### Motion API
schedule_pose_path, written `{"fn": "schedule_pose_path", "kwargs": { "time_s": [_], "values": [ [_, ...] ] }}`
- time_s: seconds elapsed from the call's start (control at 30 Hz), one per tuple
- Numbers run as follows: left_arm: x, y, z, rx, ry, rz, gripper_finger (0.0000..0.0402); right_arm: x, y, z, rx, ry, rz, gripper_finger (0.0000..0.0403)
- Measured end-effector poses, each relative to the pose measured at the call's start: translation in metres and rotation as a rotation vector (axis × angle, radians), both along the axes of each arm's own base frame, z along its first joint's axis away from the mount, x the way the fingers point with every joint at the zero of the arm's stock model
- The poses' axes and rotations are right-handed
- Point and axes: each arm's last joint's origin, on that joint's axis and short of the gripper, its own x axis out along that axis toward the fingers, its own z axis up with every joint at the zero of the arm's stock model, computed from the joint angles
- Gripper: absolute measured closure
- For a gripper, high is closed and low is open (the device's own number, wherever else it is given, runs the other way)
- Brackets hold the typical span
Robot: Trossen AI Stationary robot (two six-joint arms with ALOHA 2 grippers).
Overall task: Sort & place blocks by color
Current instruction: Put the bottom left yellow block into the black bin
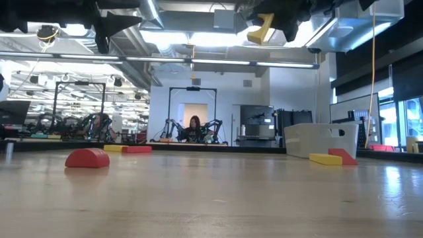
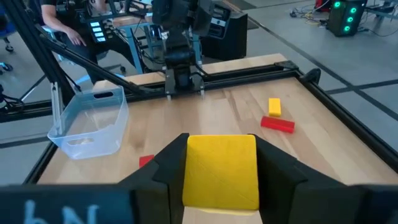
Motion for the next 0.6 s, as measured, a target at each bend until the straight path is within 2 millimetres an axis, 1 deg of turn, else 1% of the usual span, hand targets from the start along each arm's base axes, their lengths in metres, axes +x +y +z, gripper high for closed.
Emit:
{"fn": "schedule_pose_path", "kwargs": {
  "time_s": [0.6],
  "values": [
    [0.0, 0.0, -0.0002, 0.049, 0.016, 0.012, 0.0262, 0.0002, -0.0001, 0.0002, 0.006, -0.004, -0.002, 0.0266]
  ]
}}
